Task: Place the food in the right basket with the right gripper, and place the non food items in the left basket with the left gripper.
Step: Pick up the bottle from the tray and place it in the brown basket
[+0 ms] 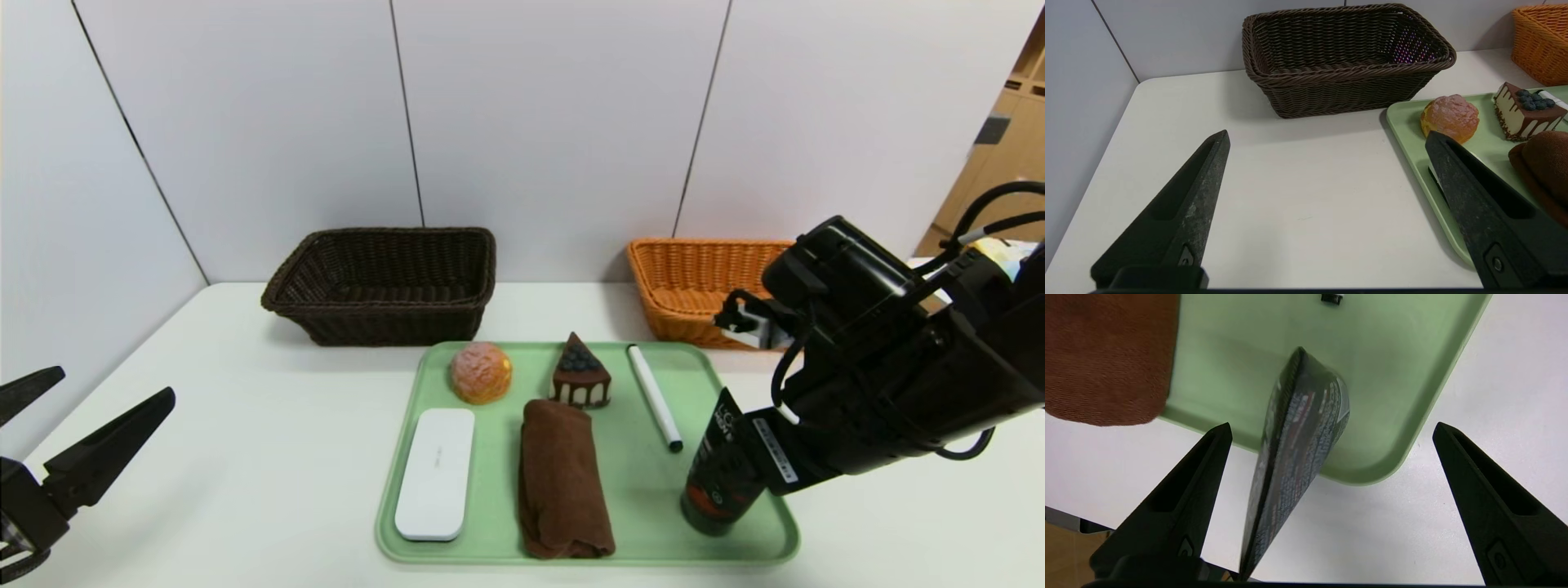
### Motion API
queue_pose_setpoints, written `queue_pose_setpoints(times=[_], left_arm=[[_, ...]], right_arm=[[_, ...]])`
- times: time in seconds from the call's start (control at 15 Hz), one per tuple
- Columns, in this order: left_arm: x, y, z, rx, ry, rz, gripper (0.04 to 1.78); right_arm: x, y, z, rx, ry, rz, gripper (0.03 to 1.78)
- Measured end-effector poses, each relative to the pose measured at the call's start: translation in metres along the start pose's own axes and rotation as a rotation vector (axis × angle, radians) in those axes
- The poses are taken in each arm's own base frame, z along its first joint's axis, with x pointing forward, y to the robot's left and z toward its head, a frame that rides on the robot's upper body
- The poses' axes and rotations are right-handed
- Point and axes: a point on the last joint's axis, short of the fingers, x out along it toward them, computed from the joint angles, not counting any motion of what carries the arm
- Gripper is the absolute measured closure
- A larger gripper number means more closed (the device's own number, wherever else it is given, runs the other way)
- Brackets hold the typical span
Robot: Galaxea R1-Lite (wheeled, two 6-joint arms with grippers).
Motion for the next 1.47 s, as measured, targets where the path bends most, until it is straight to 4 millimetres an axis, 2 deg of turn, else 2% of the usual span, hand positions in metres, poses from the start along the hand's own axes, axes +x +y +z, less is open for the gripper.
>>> queue_pose_setpoints(times=[0.53, 0.73, 1.0, 1.47], left_arm=[[-0.004, 0.0, -0.004, -0.002, 0.001, 0.001, 0.13], [-0.005, -0.001, -0.005, -0.001, 0.002, 0.001, 0.13], [-0.005, -0.001, -0.005, -0.001, -0.003, 0.001, 0.13], [-0.013, -0.002, -0.01, 0.001, -0.012, 0.0, 0.13]], right_arm=[[0.02, 0.001, 0.005, -0.005, -0.001, -0.027, 0.11], [0.022, 0.002, 0.007, -0.006, -0.006, -0.023, 0.11], [0.02, 0.004, 0.008, -0.01, -0.029, -0.015, 0.11], [0.003, 0.001, 0.005, -0.049, -0.107, -0.056, 0.11]])
